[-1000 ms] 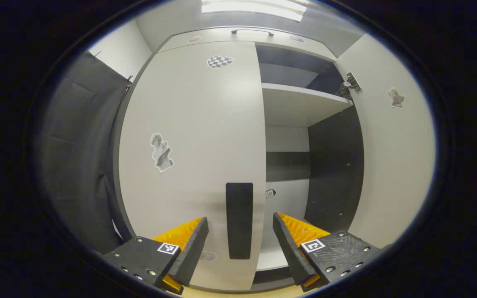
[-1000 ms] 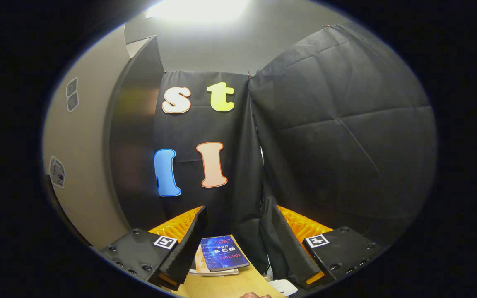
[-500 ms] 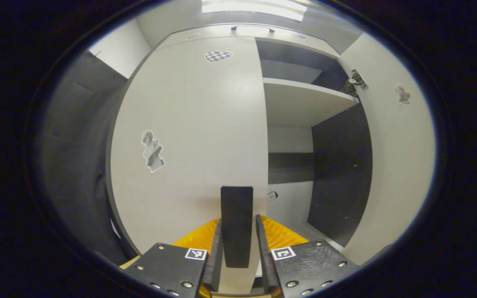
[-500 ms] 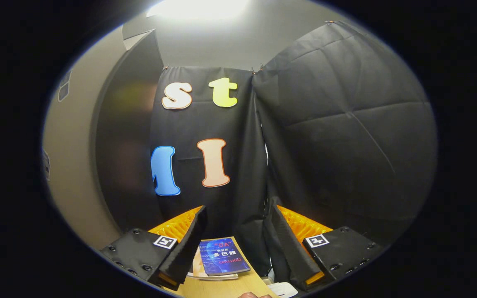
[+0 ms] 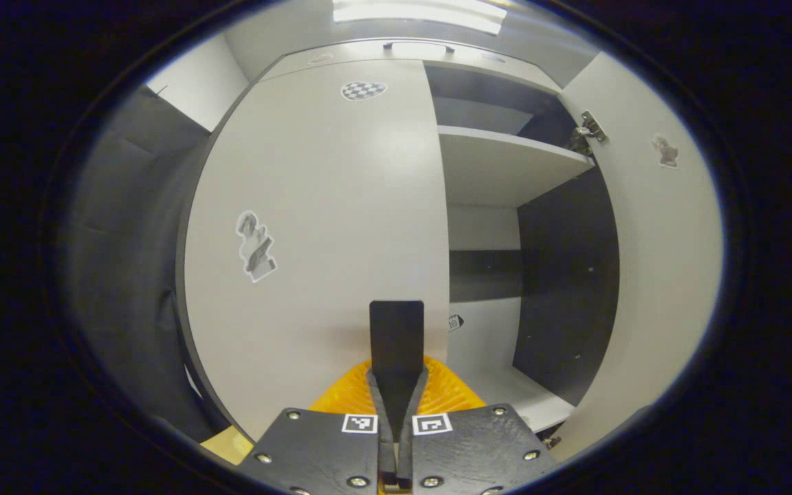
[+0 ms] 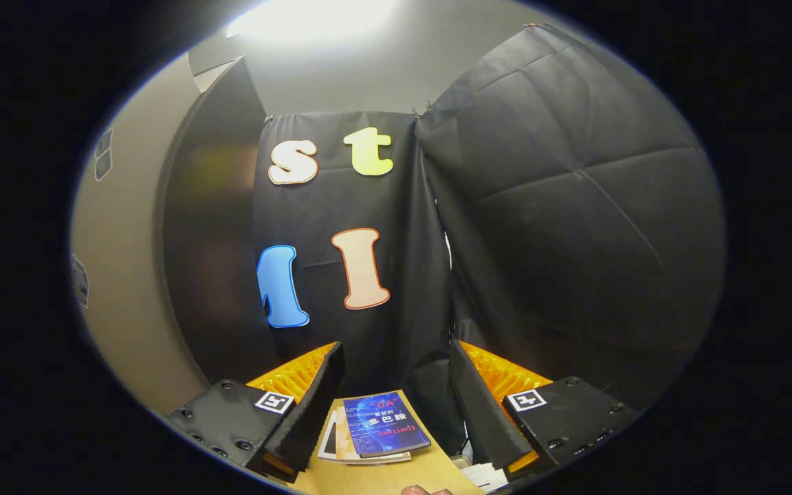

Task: Open the right door of the double-door shoe cabinet with the right hand, and open the left door with the left hand.

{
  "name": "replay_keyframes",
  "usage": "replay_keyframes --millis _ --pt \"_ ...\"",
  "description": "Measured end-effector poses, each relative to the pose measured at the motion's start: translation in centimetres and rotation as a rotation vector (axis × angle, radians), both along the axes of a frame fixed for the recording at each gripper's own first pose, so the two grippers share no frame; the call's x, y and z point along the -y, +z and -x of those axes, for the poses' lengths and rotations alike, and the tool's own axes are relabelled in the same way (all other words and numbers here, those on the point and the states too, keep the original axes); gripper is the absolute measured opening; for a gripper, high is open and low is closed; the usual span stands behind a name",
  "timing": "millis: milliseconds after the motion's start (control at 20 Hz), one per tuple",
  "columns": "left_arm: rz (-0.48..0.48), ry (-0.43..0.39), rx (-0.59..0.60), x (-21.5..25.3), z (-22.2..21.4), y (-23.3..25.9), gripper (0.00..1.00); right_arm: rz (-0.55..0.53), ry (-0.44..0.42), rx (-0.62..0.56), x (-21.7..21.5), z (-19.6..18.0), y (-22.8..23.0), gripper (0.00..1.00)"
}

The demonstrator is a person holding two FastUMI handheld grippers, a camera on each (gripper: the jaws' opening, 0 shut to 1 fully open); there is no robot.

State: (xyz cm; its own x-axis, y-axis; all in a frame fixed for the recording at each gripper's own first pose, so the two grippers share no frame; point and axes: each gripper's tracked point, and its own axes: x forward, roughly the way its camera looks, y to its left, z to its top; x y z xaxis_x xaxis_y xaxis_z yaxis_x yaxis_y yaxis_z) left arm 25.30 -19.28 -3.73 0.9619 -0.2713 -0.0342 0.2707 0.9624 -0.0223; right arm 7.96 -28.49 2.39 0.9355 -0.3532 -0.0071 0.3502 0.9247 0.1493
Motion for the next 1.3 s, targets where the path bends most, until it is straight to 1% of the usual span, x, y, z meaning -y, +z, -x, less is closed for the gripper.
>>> replay_keyframes --millis 50,100,250,350,500,600,650,700,750,800,850,900,950,1000,1050,1100,1150,1200,1300 --pt "0.0 -0.001 0.001 0.0 -0.1 0.2 0.04 0.004 -0.001 0.0 -0.1 0.2 0.0 0.92" --pt "0.007 -0.001 -0.007 -0.1 -0.1 0.0 0.04 0.007 0.001 -0.001 -0.2 0.3 -0.2 0.97" --pt "0.004 -0.007 -0.011 -0.1 0.0 0.0 0.04 0.008 0.006 -0.019 -0.7 0.5 -0.7 0.96" --pt "0.014 -0.015 -0.013 -0.2 0.2 0.0 0.04 0.011 0.011 -0.018 -1.5 0.8 -0.2 0.97" --pt "0.019 -0.027 -0.013 -0.3 0.8 0.1 0.04 0.035 -0.015 -0.007 -2.2 2.1 0.6 0.97" --pt "0.019 -0.041 -0.009 -0.5 1.4 0.3 0.04 0.033 -0.036 -0.003 -3.0 3.6 1.0 0.96" --pt "0.02 -0.054 -0.011 -0.7 1.7 0.5 0.04 0.026 -0.044 -0.003 -3.6 4.6 1.2 0.92" --pt "0.027 -0.066 -0.014 -0.6 1.8 0.6 0.04 0.018 -0.054 -0.003 -3.9 5.4 1.2 0.92" --pt "0.008 -0.084 -0.019 -0.6 2.1 0.5 0.04 0.005 -0.063 -0.003 -4.4 6.3 1.3 0.92" --pt "-0.009 -0.105 -0.018 -0.9 2.5 0.5 0.04 -0.008 -0.068 -0.002 -4.9 7.2 1.3 0.96" --pt "-0.005 -0.122 -0.018 -1.0 2.8 0.6 0.04 -0.021 -0.077 -0.002 -5.3 8.1 1.3 0.96" --pt "0.01 -0.137 -0.022 -1.1 3.2 0.5 0.04 -0.034 -0.089 -0.003 -5.7 9.0 1.3 0.92" --pt "0.021 -0.145 -0.025 -1.2 3.3 0.6 0.04 -0.043 -0.099 0.001 -6.2 10.1 1.5 0.92" --pt "0.02 -0.148 -0.025 -1.3 3.5 0.7 0.04 -0.046 -0.111 0.008 -6.8 11.1 1.7 0.97" --pt "0.02 -0.146 -0.027 -1.4 3.6 0.8 0.05 -0.044 -0.123 0.01 -7.4 12.2 1.9 0.97" --pt "0.022 -0.146 -0.03 -1.4 3.7 0.8 0.05 -0.038 -0.135 0.005 -7.8 13.4 1.7 0.92" --pt "0.024 -0.151 -0.032 -1.4 3.8 0.8 0.03 -0.028 -0.147 -0.003 -8.2 14.4 1.6 0.92" --pt "0.034 -0.158 -0.033 -1.6 4.0 0.8 0.04 -0.018 -0.158 -0.013 -8.5 15.5 1.3 0.97" --pt "0.036 -0.167 -0.027 -1.9 4.5 0.9 0.04 -0.006 -0.173 -0.027 -9.5 17.5 0.9 0.97"
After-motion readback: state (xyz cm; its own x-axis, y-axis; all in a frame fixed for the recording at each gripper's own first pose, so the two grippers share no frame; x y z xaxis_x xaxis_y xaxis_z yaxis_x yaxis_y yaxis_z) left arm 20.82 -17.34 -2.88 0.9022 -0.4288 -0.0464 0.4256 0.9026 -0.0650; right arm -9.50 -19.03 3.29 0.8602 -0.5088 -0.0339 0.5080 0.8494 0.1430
